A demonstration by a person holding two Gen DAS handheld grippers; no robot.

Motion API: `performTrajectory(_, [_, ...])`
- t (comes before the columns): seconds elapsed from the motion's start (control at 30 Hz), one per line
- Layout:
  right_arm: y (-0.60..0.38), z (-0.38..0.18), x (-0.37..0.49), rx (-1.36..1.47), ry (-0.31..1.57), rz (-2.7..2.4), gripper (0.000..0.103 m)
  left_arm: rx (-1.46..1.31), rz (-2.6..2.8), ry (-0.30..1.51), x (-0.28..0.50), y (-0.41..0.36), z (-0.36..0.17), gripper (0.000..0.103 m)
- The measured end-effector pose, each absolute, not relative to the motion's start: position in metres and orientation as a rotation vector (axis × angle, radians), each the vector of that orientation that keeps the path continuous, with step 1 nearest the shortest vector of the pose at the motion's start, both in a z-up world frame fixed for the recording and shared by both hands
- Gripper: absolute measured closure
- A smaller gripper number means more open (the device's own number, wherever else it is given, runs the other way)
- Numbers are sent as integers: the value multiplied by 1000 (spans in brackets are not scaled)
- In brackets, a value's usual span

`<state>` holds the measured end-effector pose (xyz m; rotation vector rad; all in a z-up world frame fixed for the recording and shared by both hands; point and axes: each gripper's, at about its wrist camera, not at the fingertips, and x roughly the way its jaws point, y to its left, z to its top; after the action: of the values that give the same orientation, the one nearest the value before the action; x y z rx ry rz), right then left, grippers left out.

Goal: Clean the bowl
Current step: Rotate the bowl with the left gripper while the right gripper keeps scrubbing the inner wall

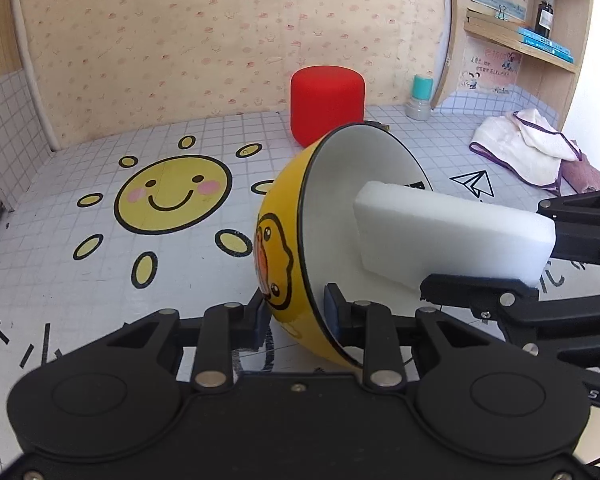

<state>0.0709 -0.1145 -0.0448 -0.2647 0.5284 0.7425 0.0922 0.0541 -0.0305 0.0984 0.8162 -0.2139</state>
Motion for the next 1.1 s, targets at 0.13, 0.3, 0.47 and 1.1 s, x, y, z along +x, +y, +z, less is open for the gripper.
performTrajectory(0.13, [-109, -46, 70, -268, 530, 748, 80, 86, -209, 812, 92, 55, -31, 72])
performTrajectory(0.3, [-105, -44, 68, -273, 523, 756, 80, 87, -212, 812, 92, 55, -32, 71])
performTrajectory(0.47, [-100, -43, 67, -270, 512, 776, 81, 90, -216, 813, 90, 56, -33, 70])
performTrajectory(1.1, [-92, -47, 71, -343, 544, 798, 81, 88, -228, 812, 91, 56, -35, 68])
